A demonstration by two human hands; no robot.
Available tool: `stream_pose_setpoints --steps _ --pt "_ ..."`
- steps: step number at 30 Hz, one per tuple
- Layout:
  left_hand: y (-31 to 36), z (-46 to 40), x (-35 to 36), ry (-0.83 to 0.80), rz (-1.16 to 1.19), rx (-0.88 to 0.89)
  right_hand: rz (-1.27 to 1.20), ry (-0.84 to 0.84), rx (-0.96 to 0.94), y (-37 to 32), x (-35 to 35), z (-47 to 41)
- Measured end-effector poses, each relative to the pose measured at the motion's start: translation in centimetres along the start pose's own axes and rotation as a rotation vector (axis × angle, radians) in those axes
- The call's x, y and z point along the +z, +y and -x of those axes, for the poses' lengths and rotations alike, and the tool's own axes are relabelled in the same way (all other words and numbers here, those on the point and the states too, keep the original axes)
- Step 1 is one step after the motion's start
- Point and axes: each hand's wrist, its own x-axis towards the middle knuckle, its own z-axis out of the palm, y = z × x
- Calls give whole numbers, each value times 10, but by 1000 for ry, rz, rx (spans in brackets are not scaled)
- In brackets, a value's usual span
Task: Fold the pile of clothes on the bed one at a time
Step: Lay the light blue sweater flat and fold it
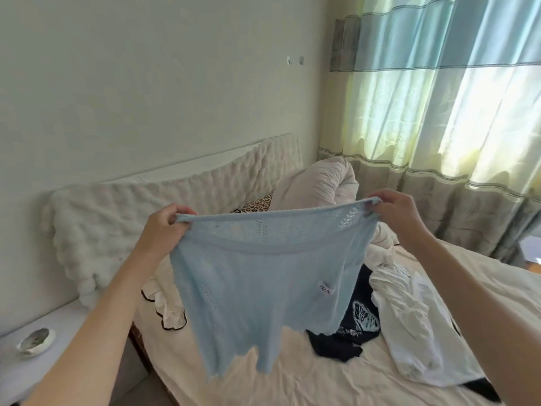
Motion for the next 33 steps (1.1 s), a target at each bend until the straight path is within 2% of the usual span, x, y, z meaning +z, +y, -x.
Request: stream_pose_setpoints --steps 3,6,8,10,12,16,18,19,22,24,25,27,33 --pt "-3 19 -5 -145 39 -12 -58 -80 129 12 -10 8" --pt "-12 45 -19 -355 98 -33 -187 -382 354 21 -33 20" --pt "-21 59 -22 -433 125 -112 -213 -598 430 28 -52 30" --pt "-31 70 -19 -416 163 -185 -303 -775 446 36 -67 40" --pt "-34 82 -13 -354 234 -176 -358 -901 416 40 -78 52" --pt "-38 103 -13 -292 365 -146 -468 -996 395 42 -102 83" --pt "-36 110 -20 -345 383 -146 -475 -917 350 37 -110 103" --pt "-34 114 -23 -413 374 -141 -440 -812 313 33 -111 113" --pt "-32 133 -35 -636 426 -173 -298 -356 117 22 -108 145" --pt "-30 146 -42 -672 423 -188 -300 -119 11 14 -103 171" --pt "-30 155 -44 -632 393 -157 -283 -24 -41 12 -101 184" --pt "-27 170 -43 -449 300 -29 -255 128 -123 8 -100 208" --pt "-3 203 -39 15 46 297 0 369 -293 -16 -101 256"
